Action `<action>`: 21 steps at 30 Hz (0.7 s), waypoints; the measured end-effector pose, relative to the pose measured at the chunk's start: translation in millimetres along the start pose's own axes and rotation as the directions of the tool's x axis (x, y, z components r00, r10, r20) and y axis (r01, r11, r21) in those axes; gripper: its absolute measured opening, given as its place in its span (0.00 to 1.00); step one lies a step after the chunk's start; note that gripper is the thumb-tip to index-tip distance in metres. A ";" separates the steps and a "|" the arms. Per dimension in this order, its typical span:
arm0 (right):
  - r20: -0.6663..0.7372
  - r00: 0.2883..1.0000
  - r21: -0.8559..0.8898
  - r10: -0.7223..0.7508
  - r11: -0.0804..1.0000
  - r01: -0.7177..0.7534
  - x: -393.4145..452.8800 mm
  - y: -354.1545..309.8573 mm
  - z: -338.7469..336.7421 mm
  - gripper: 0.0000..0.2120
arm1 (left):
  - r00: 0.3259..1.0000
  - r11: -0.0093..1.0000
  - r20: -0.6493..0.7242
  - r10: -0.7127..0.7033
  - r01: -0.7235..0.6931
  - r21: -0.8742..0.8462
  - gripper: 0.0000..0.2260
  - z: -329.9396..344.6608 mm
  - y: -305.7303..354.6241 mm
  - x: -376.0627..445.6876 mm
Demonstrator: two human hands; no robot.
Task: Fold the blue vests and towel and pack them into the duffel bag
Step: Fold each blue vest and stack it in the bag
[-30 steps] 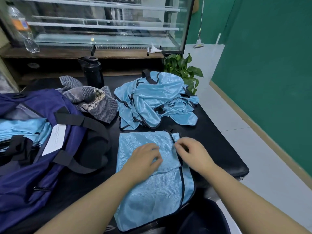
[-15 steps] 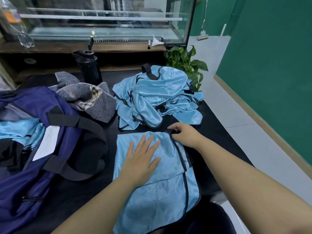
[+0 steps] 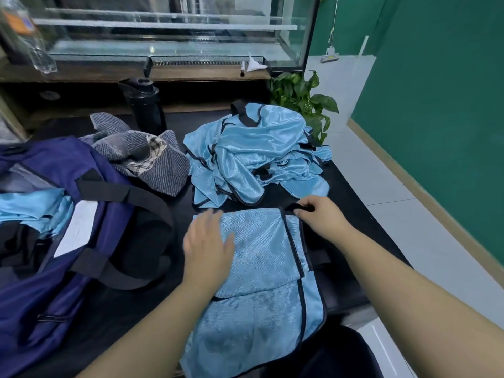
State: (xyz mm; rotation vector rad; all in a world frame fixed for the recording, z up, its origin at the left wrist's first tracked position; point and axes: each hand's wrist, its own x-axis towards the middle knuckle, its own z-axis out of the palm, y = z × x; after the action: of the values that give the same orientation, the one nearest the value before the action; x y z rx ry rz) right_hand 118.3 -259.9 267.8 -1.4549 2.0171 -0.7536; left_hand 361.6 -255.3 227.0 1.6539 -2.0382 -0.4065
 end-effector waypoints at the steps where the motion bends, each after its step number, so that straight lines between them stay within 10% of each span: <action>1: -0.001 1.000 0.000 0.007 1.000 -0.007 -0.9 1.9 1.7 0.04 | 0.993 0.995 -0.055 -0.100 0.100 -0.002 0.24 -4.8 -1.5 2.6; 7: 0.011 0.997 0.072 0.074 0.995 -0.075 0.5 2.6 9.5 0.07 | 0.900 0.822 0.163 -0.404 0.435 -0.368 0.08 -22.7 -20.5 29.8; 11: 0.087 0.992 0.049 0.087 0.995 -0.091 1.3 -1.2 13.5 0.13 | 0.833 0.447 0.300 -0.465 0.513 -0.733 0.12 -25.9 -25.7 44.7; 21: 0.123 0.992 0.025 0.021 0.999 -0.024 7.1 -3.8 16.9 0.06 | 0.947 0.833 0.152 -0.283 0.321 -0.450 0.10 -27.0 -47.5 50.3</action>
State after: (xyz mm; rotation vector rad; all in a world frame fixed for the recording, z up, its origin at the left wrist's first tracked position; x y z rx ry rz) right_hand 130.6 -269.9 257.9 -1.4256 1.9211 -0.6624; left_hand 407.7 -313.1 234.4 1.6578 -1.5502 -1.0080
